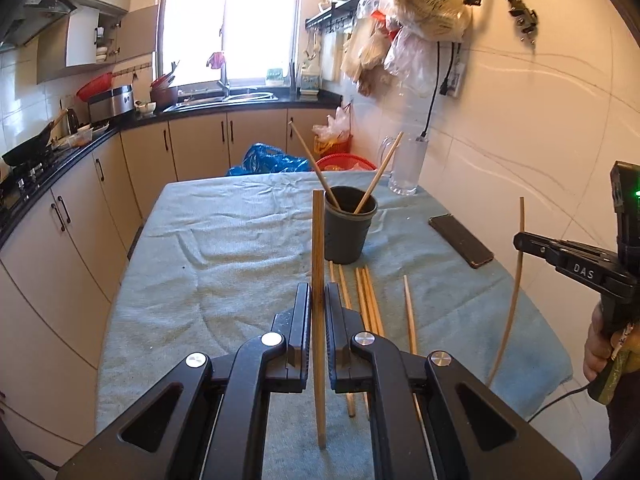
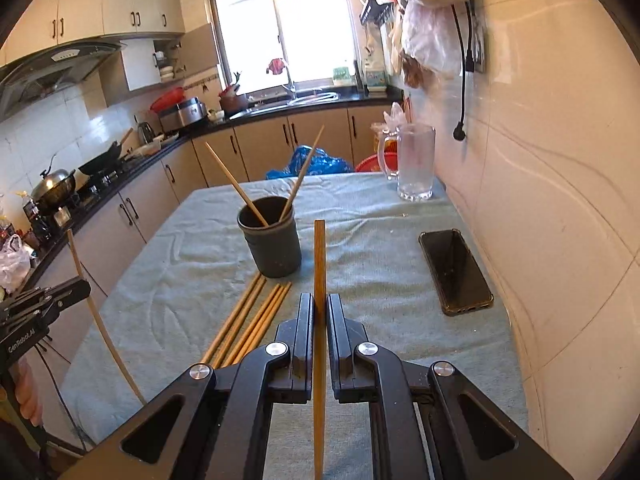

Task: Organize utensils
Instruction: 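Raise both chopsticks upright and carry them above the black holder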

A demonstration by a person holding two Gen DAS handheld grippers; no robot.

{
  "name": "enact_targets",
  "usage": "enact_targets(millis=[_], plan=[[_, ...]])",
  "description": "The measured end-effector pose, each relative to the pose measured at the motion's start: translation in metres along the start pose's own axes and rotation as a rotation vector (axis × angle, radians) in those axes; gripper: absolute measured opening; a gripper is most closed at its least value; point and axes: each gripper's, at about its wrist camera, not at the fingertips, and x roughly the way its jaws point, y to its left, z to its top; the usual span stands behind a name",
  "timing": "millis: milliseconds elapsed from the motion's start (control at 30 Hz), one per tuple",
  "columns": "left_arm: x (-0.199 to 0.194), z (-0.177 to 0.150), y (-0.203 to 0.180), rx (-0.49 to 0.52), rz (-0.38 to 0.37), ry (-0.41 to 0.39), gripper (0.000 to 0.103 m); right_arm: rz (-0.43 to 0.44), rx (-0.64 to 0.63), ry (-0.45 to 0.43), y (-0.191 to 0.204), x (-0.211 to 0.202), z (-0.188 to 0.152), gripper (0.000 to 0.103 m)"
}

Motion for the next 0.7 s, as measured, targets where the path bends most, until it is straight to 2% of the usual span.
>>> enact_targets(millis=[200, 400, 700], plan=[[-0.007, 0.007, -0.001, -0.030, -0.017, -0.034, 0.006, 0.019, 0.003, -0.027, 0.001, -0.008, 0.002, 0.007], [-0.002, 0.028, -0.002, -0.066, -0.042, -0.054, 0.006, 0.034, 0.015, -0.053, -0.001, -0.009, 0.014, 0.007], [0.019, 0.092, -0.018, -0.039, -0.022, -0.136, 0.006, 0.065, 0.047, -0.153, 0.000, -0.005, 0.068, 0.007]])
